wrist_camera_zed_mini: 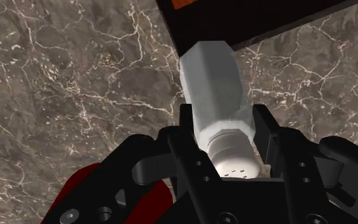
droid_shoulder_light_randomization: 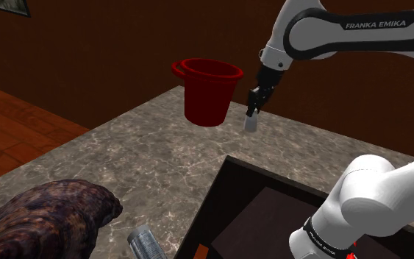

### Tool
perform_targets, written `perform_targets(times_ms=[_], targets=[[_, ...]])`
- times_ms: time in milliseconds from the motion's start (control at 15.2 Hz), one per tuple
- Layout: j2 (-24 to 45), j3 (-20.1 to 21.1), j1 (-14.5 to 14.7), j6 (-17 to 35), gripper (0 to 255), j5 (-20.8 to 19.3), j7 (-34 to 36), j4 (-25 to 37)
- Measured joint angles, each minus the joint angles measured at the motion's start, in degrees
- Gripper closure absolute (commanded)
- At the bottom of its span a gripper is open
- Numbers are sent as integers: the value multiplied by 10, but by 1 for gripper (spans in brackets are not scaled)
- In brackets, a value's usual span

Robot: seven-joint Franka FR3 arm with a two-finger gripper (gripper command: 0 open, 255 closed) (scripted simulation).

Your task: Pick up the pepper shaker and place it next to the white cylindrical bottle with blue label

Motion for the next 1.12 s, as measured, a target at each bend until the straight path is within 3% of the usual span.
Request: perform_targets(times_ms=[528,1122], targets=[[31,94,46,20,255,47,110,14],[124,195,85,37,255,75,236,97]])
